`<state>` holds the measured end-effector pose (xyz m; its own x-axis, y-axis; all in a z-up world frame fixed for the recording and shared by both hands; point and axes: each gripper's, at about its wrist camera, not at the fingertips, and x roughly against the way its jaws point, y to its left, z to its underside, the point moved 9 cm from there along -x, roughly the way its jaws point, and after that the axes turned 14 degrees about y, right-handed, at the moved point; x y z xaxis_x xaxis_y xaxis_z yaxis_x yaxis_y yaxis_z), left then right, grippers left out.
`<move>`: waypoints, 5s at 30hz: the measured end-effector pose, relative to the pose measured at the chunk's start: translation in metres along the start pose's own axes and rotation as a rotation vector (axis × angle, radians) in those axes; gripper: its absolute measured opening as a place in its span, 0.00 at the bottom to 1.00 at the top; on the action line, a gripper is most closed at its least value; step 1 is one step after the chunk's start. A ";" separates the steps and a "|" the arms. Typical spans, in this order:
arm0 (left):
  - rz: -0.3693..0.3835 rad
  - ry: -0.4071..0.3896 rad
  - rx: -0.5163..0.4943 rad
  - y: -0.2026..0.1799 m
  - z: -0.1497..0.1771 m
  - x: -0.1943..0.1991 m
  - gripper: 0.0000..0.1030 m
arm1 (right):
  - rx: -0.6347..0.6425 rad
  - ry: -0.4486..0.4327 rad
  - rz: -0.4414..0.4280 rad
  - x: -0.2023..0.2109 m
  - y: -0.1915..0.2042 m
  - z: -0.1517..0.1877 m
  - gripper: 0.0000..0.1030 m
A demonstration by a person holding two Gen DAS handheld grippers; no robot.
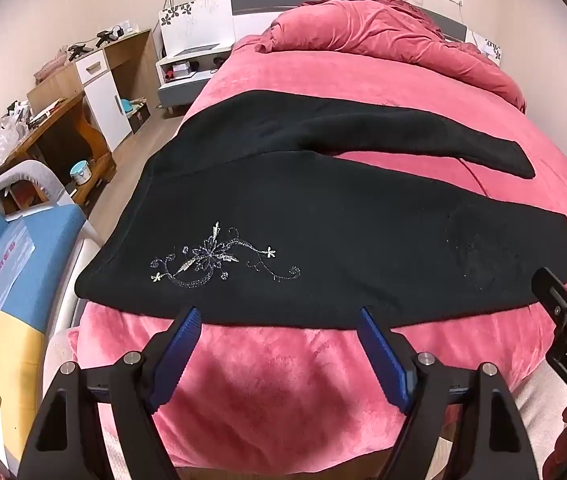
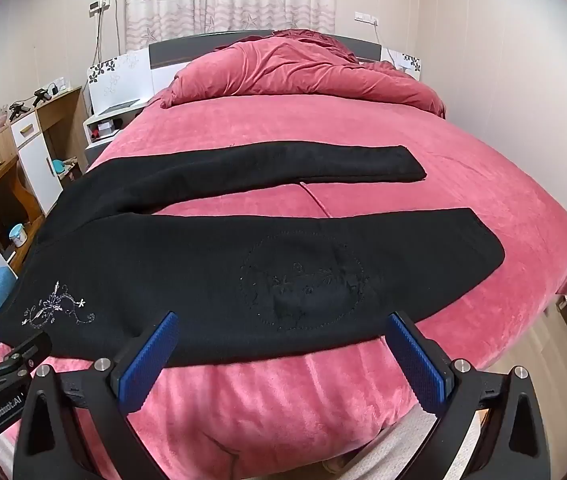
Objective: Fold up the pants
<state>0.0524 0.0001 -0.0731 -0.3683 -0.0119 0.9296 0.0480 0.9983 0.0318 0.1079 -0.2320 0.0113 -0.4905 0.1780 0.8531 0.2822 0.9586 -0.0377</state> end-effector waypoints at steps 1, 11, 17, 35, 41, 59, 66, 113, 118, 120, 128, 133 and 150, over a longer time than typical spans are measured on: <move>-0.001 -0.001 0.000 0.000 0.000 0.000 0.79 | -0.001 -0.001 0.001 0.000 0.000 0.000 1.00; -0.005 -0.002 -0.002 0.001 0.005 -0.004 0.79 | -0.002 0.000 0.002 0.001 0.000 0.000 1.00; -0.009 -0.003 -0.006 -0.001 0.001 -0.002 0.79 | -0.006 0.003 0.001 0.000 -0.001 -0.001 1.00; 0.005 -0.007 -0.016 -0.005 0.001 0.002 0.79 | -0.021 0.036 -0.003 -0.013 -0.007 0.003 1.00; 0.008 -0.008 -0.021 -0.007 0.001 0.002 0.79 | -0.023 0.039 -0.001 -0.014 -0.007 0.004 1.00; 0.007 0.001 -0.023 -0.008 0.002 0.000 0.79 | -0.033 0.052 0.000 -0.017 -0.010 0.005 1.00; 0.006 0.008 -0.018 -0.007 0.001 -0.004 0.79 | -0.035 0.055 0.000 -0.018 -0.011 0.005 1.00; 0.489 0.057 0.597 0.096 -0.005 -0.110 0.71 | -0.544 0.199 -0.051 -0.118 -0.236 0.003 1.00; 0.523 0.039 0.656 0.108 -0.006 -0.118 0.71 | -0.638 0.219 -0.155 -0.145 -0.247 0.002 0.97; 0.530 0.038 0.673 0.109 -0.009 -0.121 0.71 | -0.681 0.221 -0.193 -0.157 -0.249 0.001 0.95; 0.568 0.015 0.712 0.118 -0.015 -0.127 0.70 | -0.729 0.131 -0.241 -0.168 -0.255 -0.021 0.95; 0.567 0.016 0.688 0.118 0.004 -0.114 0.62 | -0.771 0.067 -0.310 -0.172 -0.274 -0.033 0.74; 0.597 -0.013 0.760 0.143 -0.009 -0.121 0.60 | -0.808 0.110 -0.352 -0.182 -0.307 -0.029 0.12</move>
<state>0.1123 0.1443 -0.1783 -0.4881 0.5052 0.7118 -0.3819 0.6097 -0.6946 0.1349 -0.5650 -0.1174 -0.5887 -0.1598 0.7924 0.6457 0.4968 0.5799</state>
